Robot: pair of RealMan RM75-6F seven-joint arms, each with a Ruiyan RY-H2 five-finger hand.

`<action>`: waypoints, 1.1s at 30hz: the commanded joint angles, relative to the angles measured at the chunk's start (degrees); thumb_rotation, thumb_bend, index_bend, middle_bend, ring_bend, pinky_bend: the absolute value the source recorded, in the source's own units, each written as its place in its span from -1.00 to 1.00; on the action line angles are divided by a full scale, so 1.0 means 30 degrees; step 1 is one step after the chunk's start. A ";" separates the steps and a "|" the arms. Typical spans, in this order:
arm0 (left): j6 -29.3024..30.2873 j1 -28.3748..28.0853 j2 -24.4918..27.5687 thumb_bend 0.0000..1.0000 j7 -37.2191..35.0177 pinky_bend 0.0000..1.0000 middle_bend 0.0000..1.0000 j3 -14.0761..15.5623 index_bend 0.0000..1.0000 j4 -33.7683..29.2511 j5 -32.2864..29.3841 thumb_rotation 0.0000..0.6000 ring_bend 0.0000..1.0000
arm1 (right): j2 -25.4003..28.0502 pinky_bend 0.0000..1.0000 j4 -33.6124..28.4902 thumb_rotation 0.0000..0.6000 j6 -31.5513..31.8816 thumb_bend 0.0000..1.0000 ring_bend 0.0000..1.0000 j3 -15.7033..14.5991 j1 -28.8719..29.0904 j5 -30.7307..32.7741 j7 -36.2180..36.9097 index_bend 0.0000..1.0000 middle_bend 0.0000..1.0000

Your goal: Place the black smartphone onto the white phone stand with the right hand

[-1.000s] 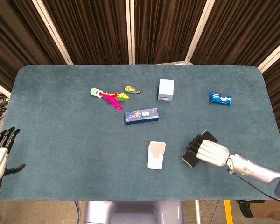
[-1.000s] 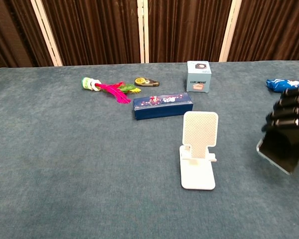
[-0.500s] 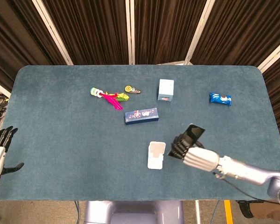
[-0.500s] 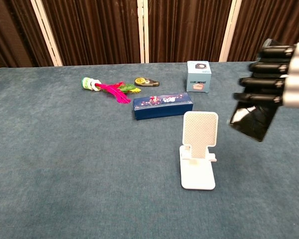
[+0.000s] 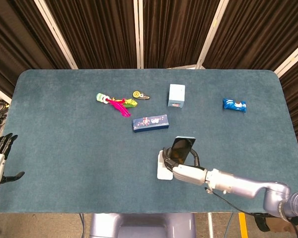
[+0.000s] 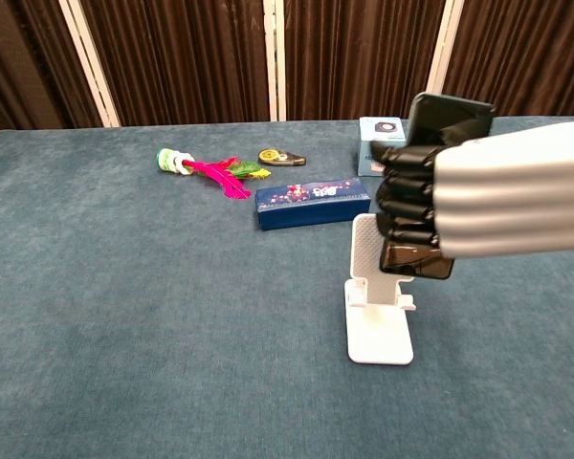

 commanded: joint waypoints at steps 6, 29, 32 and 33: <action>-0.0276 -0.0140 -0.0024 -1.00 -0.0069 -1.00 -1.00 -0.0082 -1.00 0.0161 -0.0327 1.00 -1.00 | -0.0130 -0.49 -0.1725 1.00 -0.2559 -0.18 -0.22 0.0983 0.0464 0.0519 -0.1476 0.15 0.14; -0.0406 -0.0211 0.0131 -1.00 -0.0516 -1.00 -1.00 -0.0097 -1.00 0.0295 -0.0410 1.00 -1.00 | -0.0926 -0.48 -0.2067 1.00 -0.5442 -0.18 -0.22 0.2030 -0.0087 0.2143 -0.3040 0.15 0.15; -0.0423 -0.0229 0.0106 -1.00 -0.0478 -1.00 -1.00 -0.0094 -1.00 0.0333 -0.0423 1.00 -1.00 | -0.1068 -0.48 -0.2140 1.00 -0.5562 -0.18 -0.23 0.2055 -0.0111 0.2204 -0.3060 0.15 0.14; -0.0425 -0.0231 0.0104 -1.00 -0.0483 -1.00 -1.00 -0.0095 -1.00 0.0335 -0.0432 1.00 -1.00 | -0.1122 -0.48 -0.2149 1.00 -0.5612 -0.18 -0.23 0.2084 -0.0118 0.2227 -0.3087 0.15 0.14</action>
